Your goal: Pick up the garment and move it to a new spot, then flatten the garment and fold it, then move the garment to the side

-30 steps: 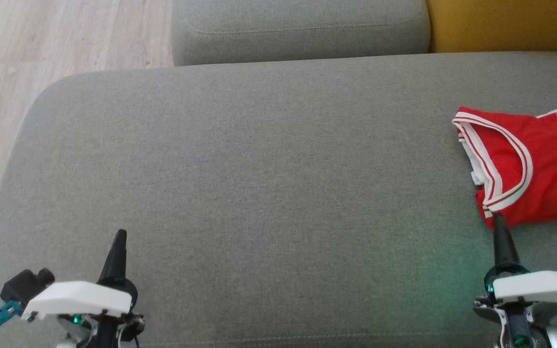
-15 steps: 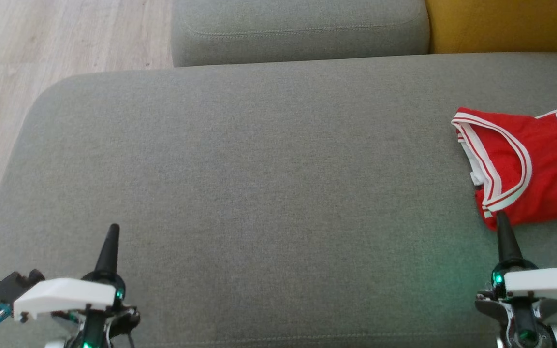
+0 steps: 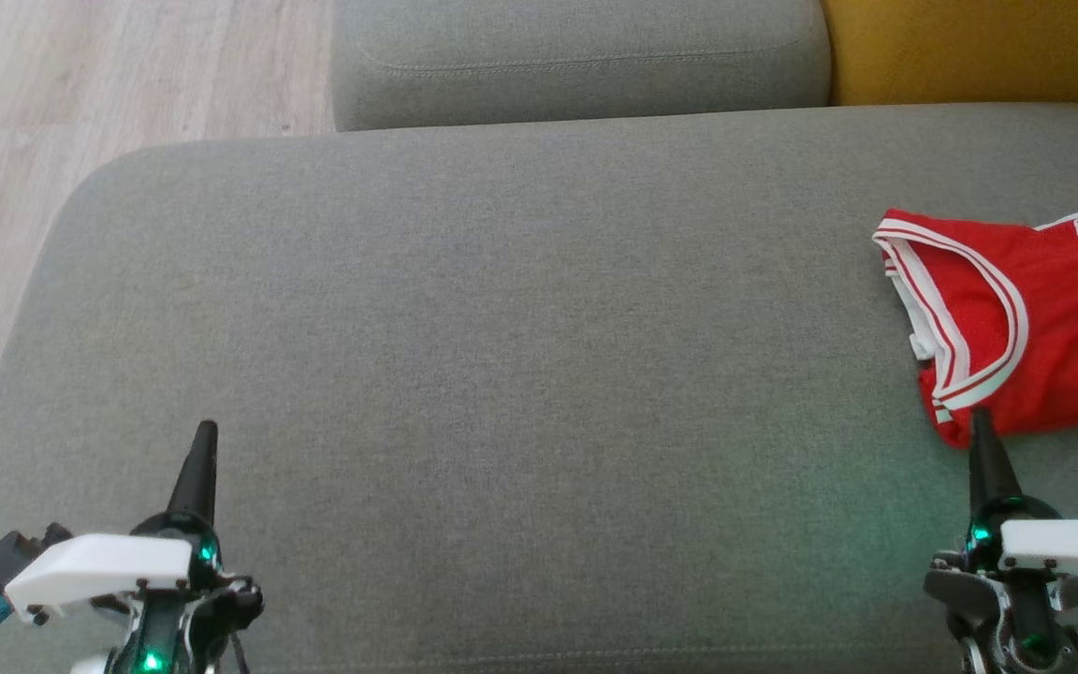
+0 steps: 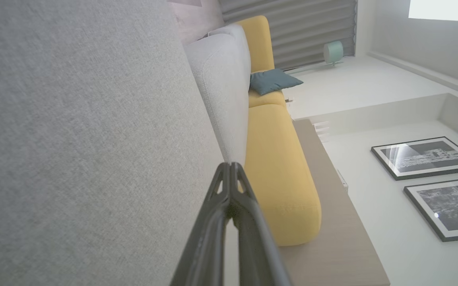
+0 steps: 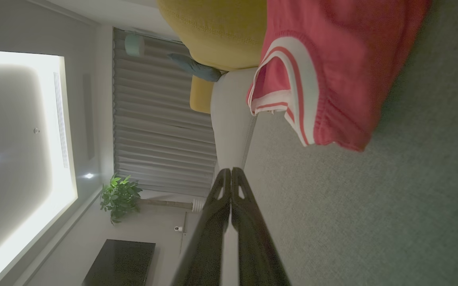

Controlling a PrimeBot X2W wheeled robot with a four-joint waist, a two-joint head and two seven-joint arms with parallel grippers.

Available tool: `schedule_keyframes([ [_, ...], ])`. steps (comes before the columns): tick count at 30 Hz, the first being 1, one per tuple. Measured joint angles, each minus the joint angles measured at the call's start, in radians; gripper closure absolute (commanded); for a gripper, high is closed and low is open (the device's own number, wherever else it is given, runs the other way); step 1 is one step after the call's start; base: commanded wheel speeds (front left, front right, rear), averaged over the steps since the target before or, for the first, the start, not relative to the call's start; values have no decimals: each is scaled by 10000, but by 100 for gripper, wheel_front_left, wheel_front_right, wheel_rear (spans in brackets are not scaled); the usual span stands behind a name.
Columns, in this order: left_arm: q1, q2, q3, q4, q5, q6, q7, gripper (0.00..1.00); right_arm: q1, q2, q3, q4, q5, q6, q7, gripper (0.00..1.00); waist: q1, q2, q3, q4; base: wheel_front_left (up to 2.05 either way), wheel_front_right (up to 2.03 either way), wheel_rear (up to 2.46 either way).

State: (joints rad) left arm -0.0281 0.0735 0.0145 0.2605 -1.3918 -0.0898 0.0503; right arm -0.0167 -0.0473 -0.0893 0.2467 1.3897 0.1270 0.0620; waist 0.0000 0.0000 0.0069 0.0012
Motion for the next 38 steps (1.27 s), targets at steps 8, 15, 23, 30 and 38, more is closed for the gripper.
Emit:
schedule_keyframes([
  [8,-28,-134,188,38,-884,-165,199,100,-211,-2,-100,115,936,0,102,100,0,0,-16,-5,0,0,0],
  [15,-151,-176,362,94,-1639,-259,376,100,-250,-2,-153,232,1733,0,180,100,0,0,-29,-9,0,0,0],
  [23,-245,-230,577,105,-2203,-337,510,100,-389,-4,-196,270,2309,0,265,100,0,0,-38,-12,0,0,0],
  [30,-245,-242,583,109,-2203,-337,533,100,-389,-4,-205,276,2309,0,272,100,0,0,-38,-12,0,0,0],
  [38,-245,-245,594,115,-2203,-337,535,100,-389,-2,-217,278,2309,0,276,100,0,0,-38,-12,0,0,0],
])
